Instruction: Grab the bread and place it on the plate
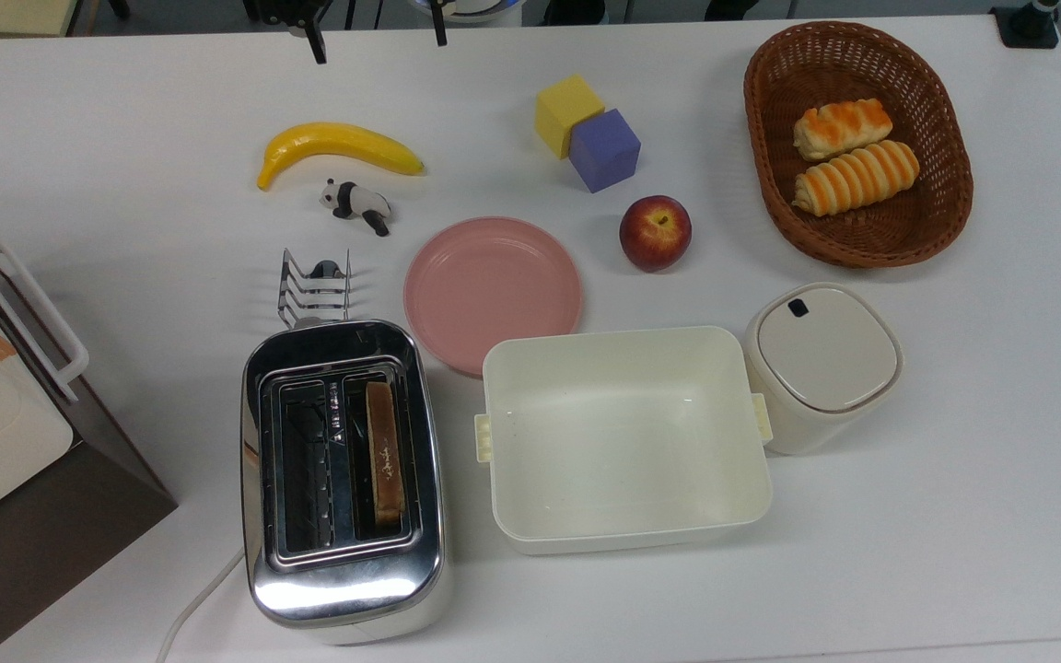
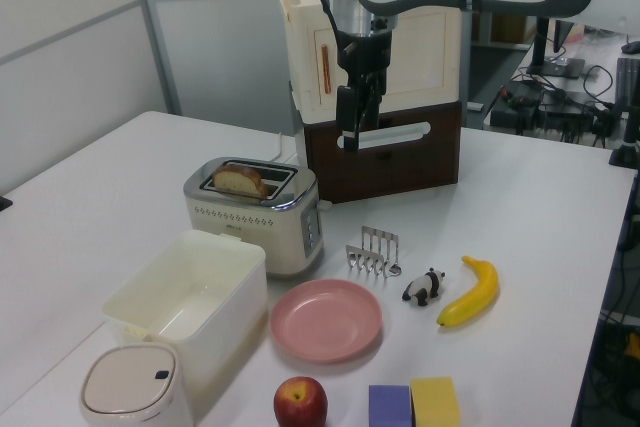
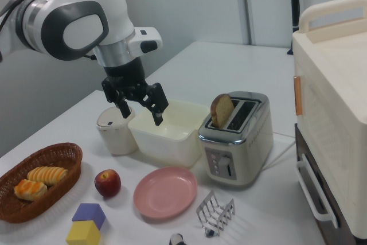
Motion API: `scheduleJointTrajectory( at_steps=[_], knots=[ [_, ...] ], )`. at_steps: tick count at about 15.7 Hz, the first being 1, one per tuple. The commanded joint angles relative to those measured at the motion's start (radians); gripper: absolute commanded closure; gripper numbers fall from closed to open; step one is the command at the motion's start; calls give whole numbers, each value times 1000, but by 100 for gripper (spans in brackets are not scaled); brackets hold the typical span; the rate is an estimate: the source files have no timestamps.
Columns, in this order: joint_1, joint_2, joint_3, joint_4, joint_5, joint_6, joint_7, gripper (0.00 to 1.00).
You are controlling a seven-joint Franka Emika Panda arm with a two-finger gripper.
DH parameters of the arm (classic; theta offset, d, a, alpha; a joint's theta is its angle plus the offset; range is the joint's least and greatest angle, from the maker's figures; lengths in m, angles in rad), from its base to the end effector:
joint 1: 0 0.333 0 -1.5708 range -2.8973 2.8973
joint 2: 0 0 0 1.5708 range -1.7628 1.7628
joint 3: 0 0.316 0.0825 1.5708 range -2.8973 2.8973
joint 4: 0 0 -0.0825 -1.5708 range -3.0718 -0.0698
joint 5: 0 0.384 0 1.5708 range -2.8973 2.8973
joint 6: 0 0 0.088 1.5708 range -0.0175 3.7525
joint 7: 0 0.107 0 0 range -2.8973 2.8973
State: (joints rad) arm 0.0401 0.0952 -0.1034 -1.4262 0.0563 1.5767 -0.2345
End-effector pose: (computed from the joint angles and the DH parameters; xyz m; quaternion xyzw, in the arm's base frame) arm 0.5846 -0.0278 0.6395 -0.9956 -0.0864 -0.0310 0.0189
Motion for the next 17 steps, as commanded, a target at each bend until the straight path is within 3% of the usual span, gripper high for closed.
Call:
scheduleJointTrajectory(
  at_steps=[1,17],
  knots=[
    [1,-11,-6,-11,0,-15,-29,0],
    [1,-9,-4,-22,-3,-18,-35,0]
  ],
)
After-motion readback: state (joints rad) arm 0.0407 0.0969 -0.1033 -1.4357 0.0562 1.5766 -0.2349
